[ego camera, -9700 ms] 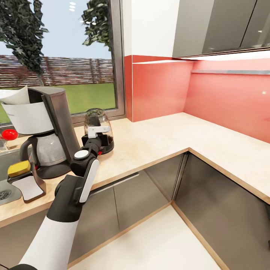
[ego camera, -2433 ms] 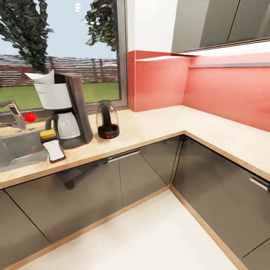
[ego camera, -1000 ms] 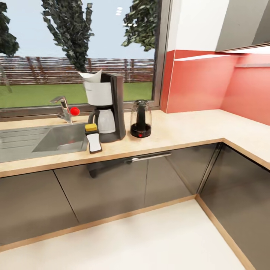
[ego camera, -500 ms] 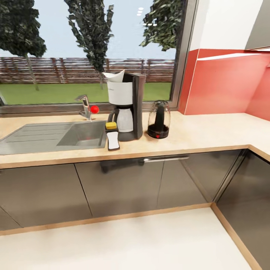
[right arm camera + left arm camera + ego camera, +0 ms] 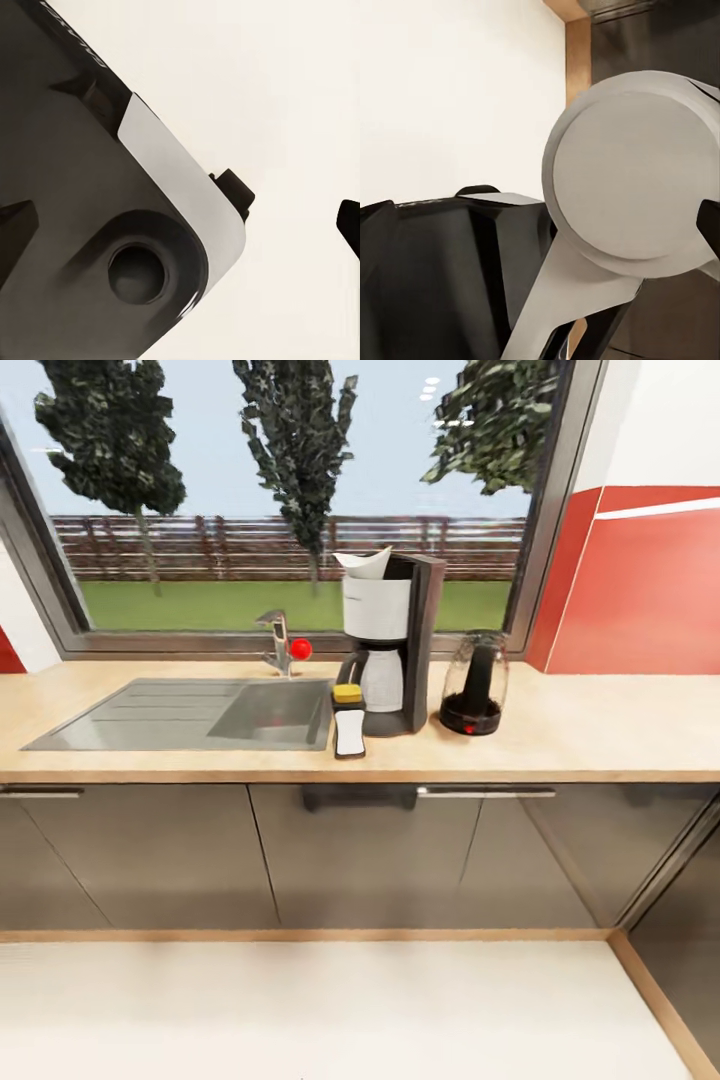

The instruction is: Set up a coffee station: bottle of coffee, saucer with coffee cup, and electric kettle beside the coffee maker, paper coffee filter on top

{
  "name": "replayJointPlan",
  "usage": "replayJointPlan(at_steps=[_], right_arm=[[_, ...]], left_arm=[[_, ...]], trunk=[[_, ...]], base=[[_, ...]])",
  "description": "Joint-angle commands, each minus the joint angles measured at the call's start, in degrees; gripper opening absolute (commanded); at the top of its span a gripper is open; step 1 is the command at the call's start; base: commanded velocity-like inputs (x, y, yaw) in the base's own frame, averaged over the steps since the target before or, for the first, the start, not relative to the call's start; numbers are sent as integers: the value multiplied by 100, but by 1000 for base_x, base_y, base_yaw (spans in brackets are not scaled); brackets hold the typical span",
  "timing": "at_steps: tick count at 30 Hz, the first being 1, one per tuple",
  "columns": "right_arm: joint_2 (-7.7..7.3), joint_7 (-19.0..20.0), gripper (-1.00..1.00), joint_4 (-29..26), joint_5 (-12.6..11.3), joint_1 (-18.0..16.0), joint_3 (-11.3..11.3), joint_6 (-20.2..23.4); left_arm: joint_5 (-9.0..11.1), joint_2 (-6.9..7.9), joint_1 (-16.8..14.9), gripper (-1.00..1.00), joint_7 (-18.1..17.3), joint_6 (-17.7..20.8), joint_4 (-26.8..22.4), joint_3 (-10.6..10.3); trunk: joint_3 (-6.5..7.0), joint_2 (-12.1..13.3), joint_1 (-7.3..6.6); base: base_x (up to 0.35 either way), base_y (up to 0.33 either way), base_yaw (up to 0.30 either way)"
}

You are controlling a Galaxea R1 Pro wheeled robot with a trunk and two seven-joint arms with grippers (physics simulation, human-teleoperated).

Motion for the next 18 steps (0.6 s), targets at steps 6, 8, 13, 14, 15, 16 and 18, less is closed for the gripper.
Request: replayJointPlan(at_steps=[6,8,13,14,15,16,18], right_arm=[[-3,5,100,-4,30,-1,4,-26],[-3,5,100,-4,30,-1,4,-26],[-3,5,100,-4,30,-1,4,-26],[-3,5,100,-4,30,-1,4,-26],[-3,5,100,-4,30,-1,4,-26],[-3,5,100,-4,30,-1,4,-26],[-3,5,100,-4,30,-1,4,-26]], left_arm=[[42,1,-5,100,-5,-56,6,-46],[43,1,-5,100,-5,-56,5,-44],[43,1,-5,100,-5,-56,6,-43],[43,1,-5,100,-5,-56,6,-43],[43,1,-5,100,-5,-56,5,-43],[43,1,-5,100,-5,-56,4,-43],[43,1,-5,100,-5,-56,5,-43]], trunk=[[-5,-2,0],[-5,-2,0],[-5,-2,0],[-5,-2,0],[-5,-2,0],[-5,-2,0],[-5,-2,0]], base=[[0,0,270],[0,0,270],[0,0,270],[0,0,270],[0,0,270],[0,0,270],[0,0,270]])
